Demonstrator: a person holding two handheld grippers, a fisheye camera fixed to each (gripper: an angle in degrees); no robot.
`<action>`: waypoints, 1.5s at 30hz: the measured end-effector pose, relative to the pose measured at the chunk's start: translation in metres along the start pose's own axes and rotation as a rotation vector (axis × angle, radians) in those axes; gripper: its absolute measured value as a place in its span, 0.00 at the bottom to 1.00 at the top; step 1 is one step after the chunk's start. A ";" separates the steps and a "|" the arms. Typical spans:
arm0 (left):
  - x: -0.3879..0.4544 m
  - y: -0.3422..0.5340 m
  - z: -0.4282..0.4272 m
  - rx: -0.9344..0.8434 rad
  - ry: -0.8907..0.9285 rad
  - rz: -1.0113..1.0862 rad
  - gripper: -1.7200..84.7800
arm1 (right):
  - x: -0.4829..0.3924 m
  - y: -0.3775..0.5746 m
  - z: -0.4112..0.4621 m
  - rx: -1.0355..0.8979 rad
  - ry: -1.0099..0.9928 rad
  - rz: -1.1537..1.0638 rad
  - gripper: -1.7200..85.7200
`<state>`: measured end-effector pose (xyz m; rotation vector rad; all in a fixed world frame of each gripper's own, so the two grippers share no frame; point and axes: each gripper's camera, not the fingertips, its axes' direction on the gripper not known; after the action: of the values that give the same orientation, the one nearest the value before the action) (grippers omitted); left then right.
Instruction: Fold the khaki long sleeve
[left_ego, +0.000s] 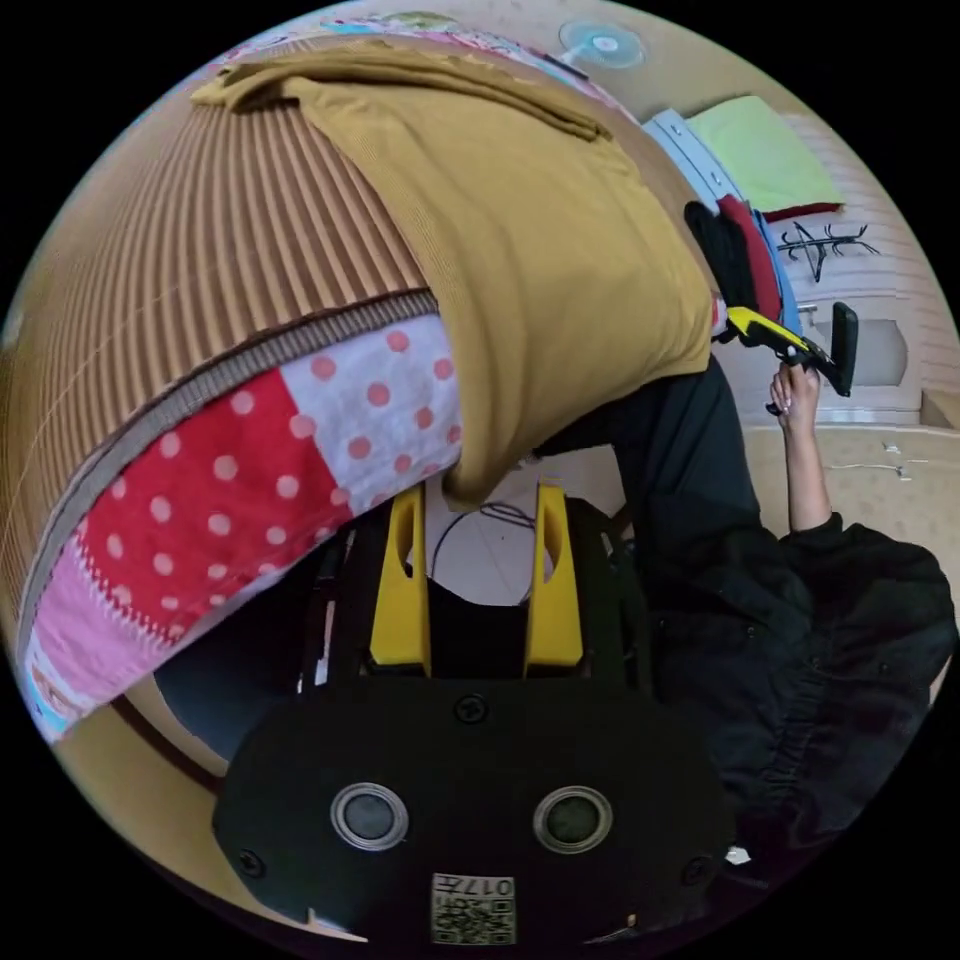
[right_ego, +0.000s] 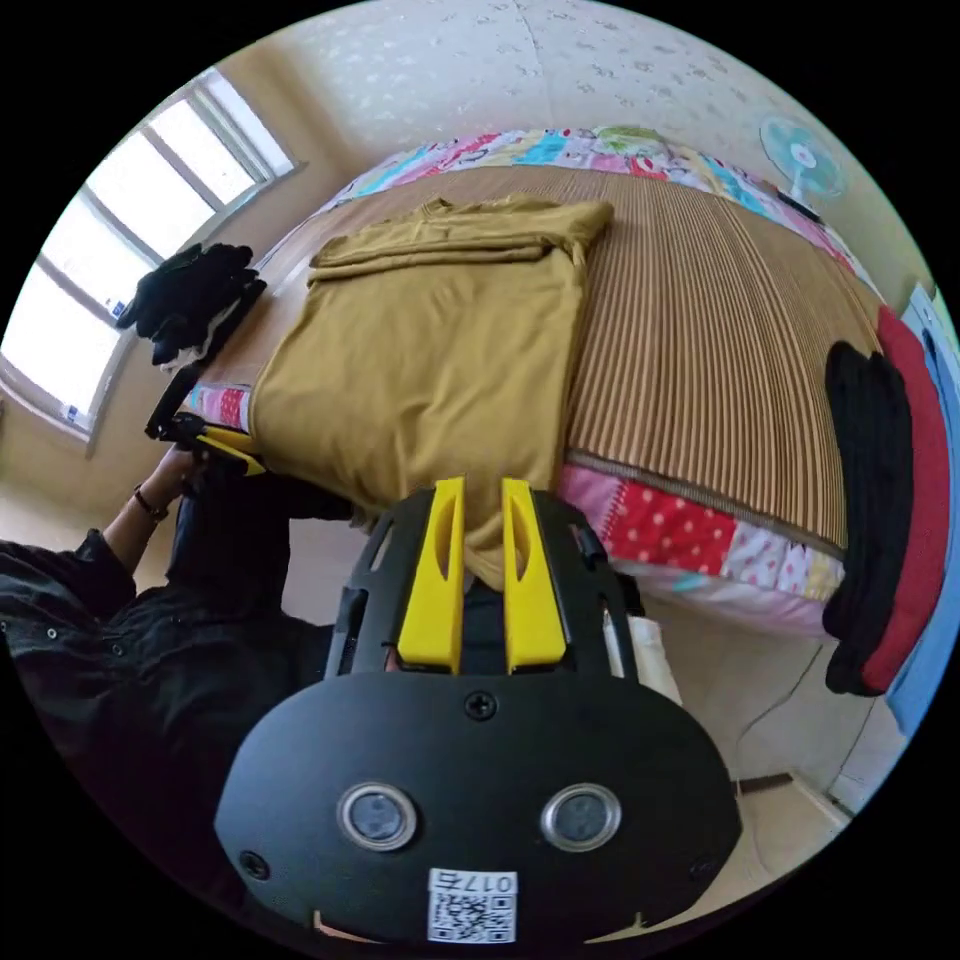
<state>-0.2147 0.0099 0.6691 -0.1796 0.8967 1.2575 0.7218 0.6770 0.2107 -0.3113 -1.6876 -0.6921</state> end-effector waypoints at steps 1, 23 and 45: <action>-0.005 -0.007 0.002 -0.037 0.019 0.001 0.17 | 0.009 0.003 0.000 -0.029 -0.002 0.026 0.12; -0.067 0.126 -0.210 0.304 0.742 0.067 0.07 | 0.158 0.020 -0.099 -0.051 -0.847 0.127 0.05; -0.129 0.014 -0.254 0.977 0.974 -0.171 0.07 | 0.241 -0.149 -0.090 0.543 -0.972 0.556 0.06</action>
<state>-0.3536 -0.2273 0.5926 -0.0690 2.1772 0.3984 0.6525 0.4665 0.4095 -0.7605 -2.4448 0.4326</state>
